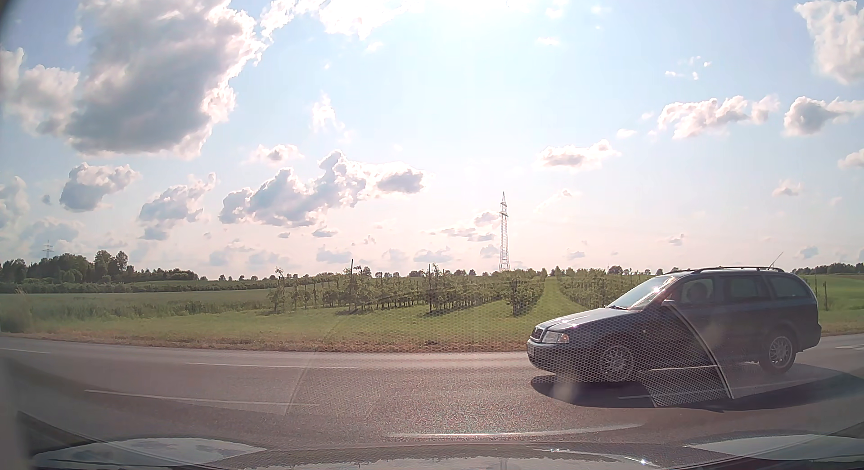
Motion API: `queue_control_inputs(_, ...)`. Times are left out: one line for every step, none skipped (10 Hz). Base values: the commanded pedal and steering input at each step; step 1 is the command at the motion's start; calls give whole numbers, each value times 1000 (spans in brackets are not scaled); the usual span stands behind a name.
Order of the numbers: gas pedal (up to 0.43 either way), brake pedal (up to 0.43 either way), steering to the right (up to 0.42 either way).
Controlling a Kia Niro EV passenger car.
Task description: Follow the waypoints while adhering to traffic rules and regulations
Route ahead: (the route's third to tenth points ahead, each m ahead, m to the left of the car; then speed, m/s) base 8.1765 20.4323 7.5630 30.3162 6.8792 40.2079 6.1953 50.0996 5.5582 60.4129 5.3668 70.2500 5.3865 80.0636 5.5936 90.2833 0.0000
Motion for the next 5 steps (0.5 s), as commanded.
queue_control_inputs(0,390,-2)
queue_control_inputs(0,390,-2)
queue_control_inputs(0,390,-2)
queue_control_inputs(0,390,-2)
queue_control_inputs(0,390,-2)
